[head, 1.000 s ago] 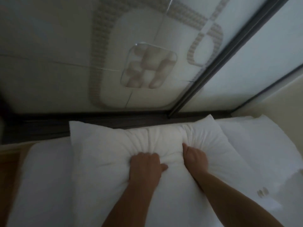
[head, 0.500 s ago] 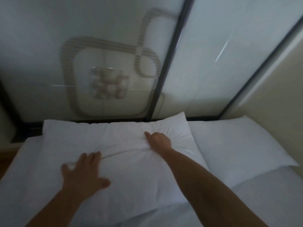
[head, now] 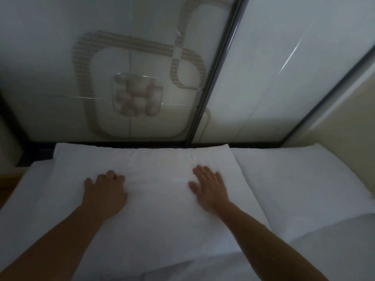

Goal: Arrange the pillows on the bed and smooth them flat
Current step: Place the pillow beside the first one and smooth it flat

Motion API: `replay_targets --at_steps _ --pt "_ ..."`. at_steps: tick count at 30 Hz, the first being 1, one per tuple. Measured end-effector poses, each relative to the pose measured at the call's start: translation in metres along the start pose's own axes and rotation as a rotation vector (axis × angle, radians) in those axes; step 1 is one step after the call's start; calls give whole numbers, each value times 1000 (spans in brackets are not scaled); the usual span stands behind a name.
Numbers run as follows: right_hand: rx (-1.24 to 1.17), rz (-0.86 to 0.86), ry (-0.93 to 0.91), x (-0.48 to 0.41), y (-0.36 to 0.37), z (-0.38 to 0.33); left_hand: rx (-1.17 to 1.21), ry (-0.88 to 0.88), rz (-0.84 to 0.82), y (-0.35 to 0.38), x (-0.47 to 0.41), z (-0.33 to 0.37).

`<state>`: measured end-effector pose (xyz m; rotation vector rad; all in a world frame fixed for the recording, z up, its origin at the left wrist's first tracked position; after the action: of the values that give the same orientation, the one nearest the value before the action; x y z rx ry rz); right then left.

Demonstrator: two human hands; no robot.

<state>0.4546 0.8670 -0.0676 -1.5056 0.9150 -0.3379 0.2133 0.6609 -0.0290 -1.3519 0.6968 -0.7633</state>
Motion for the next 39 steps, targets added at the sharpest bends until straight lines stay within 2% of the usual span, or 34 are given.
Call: replay_targets --at_steps 3,7,12,15,18,21,22,25,26,28,32,35,39 --pt "-39 -6 28 -2 4 5 116 -53 14 5 -5 10" --pt "-59 -60 88 -5 11 1 53 -81 21 18 -8 7" --pt "-104 -14 168 0 12 -18 141 -78 -41 85 -44 -27" --pt "-70 6 218 7 8 -20 206 -102 32 119 -71 -56" --pt "-133 88 268 10 -13 -21 223 -106 110 97 -71 -61" --pt "-171 153 242 5 -40 -18 263 -59 161 46 -51 -36" --pt "-168 150 228 3 -48 -16 235 -34 189 29 -41 -27" --pt "-103 154 199 -2 -62 -7 52 39 419 -25 -3 -3" --pt "-83 171 194 -2 -64 -5 25 61 441 -39 8 7" --pt "-57 179 189 -3 -64 -2 7 47 373 -54 19 24" --pt "-39 87 156 -9 -51 -14 -6 -30 191 -29 29 14" --pt "-32 73 55 -33 -39 -39 87 -17 187 -8 19 16" --pt "27 -154 -138 -29 10 -84 107 28 97 22 7 27"
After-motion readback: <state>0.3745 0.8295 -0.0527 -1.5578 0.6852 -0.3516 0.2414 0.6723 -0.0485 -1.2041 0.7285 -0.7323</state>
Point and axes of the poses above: each hand's wrist, its own x-axis away from the middle knuckle, its own y-axis out of the palm, z = x × y, the point moved 5 cm from there along -x, towards the middle knuckle, and after that the axes turned 15 degrees about z, right-handed, at the moved point
